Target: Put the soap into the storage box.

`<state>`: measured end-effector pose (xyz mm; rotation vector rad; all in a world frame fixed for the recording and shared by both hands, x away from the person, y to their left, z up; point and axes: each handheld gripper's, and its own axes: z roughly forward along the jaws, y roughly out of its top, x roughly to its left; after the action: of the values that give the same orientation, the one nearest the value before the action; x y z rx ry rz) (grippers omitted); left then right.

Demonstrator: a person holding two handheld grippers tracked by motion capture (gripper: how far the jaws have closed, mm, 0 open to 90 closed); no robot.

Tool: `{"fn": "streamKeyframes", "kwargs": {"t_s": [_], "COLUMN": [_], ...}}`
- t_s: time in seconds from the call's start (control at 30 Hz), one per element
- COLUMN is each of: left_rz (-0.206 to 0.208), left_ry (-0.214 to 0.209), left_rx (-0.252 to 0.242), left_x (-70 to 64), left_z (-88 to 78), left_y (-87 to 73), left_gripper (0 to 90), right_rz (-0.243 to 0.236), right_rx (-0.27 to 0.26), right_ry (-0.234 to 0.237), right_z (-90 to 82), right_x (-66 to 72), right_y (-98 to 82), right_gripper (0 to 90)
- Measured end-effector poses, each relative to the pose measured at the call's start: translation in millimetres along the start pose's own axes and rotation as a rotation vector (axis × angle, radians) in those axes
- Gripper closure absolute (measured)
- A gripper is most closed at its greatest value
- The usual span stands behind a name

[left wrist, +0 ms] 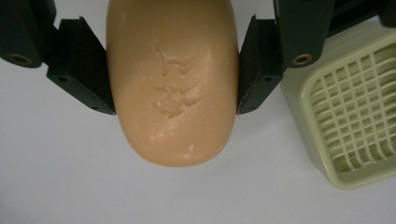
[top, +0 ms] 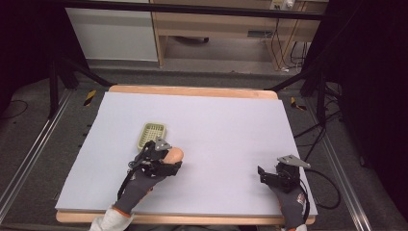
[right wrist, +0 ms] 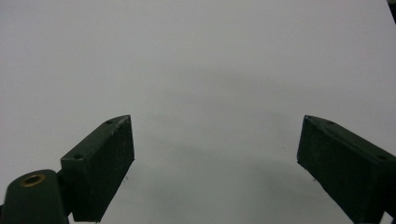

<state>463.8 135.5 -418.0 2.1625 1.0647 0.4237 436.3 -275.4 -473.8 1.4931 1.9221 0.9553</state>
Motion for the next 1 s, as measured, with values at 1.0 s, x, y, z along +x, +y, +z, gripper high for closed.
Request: {"fn": "streamKeyframes", "kwargs": {"t_s": [1.0], "left_rz": [-0.092], "left_ry": [0.086], "left_rx": [-0.035], "left_x": [45.9], "left_z": [-13.7], "left_y": [7.4], "left_gripper": [31.3], "right_rz": [0.002], "right_rx": [0.002], "right_ry": [-0.001], "right_z": [0.6], "right_x": [0.3], "right_y": [0.5], "right_gripper": [11.2]}}
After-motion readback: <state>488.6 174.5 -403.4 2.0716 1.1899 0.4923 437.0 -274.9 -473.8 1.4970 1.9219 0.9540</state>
